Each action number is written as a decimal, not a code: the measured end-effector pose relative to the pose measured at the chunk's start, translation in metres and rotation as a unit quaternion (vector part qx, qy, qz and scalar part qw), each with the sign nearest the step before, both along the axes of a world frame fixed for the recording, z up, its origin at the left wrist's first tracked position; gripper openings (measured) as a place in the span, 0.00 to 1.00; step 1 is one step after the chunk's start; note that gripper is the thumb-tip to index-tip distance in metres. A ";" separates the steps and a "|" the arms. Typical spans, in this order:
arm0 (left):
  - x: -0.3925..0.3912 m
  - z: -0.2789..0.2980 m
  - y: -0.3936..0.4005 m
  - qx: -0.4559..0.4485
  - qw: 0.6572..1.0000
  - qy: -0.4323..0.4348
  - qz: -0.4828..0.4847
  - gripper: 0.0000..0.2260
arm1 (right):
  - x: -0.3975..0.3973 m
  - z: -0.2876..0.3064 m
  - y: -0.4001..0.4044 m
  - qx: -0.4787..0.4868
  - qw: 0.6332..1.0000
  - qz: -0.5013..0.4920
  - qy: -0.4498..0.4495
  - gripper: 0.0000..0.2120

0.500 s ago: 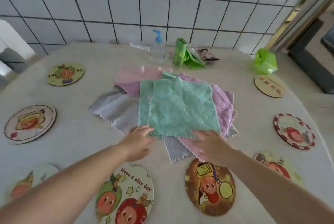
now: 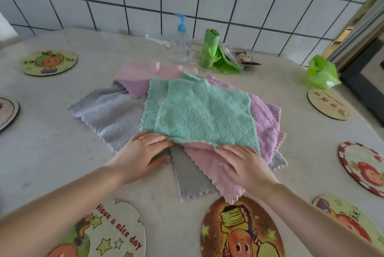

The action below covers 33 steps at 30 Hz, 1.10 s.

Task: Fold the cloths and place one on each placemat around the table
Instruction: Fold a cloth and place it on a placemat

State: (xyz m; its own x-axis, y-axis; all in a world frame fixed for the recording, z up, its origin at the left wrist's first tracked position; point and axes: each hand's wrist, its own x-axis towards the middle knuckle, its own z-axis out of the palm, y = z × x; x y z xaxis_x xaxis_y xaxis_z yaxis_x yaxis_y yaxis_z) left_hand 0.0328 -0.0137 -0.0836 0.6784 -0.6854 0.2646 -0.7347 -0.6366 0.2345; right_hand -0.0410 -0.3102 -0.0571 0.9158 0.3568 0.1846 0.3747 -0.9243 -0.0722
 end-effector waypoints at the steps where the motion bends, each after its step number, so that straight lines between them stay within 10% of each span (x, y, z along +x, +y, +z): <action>1: 0.006 0.001 -0.001 -0.029 1.000 -0.009 -0.007 0.18 | 0.005 0.001 -0.001 0.018 1.000 0.002 -0.015 0.17; 23: -0.074 0.188 0.045 -0.355 0.920 -0.074 0.147 0.05 | -0.065 0.195 0.038 -0.019 0.960 -0.111 -0.255 0.09; 33: -0.067 0.242 0.099 -0.386 0.902 0.016 0.194 0.09 | -0.039 0.244 0.042 0.341 0.937 -0.034 -0.060 0.06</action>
State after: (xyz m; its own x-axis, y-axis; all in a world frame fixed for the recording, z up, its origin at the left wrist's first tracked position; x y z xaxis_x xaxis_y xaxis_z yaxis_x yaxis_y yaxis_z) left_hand -0.0341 0.0856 0.1589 0.8437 -0.0148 0.5366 -0.4760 -0.4825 0.7352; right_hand -0.0804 -0.2678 0.1867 0.8902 0.0594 0.4516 0.3595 -0.7004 -0.6166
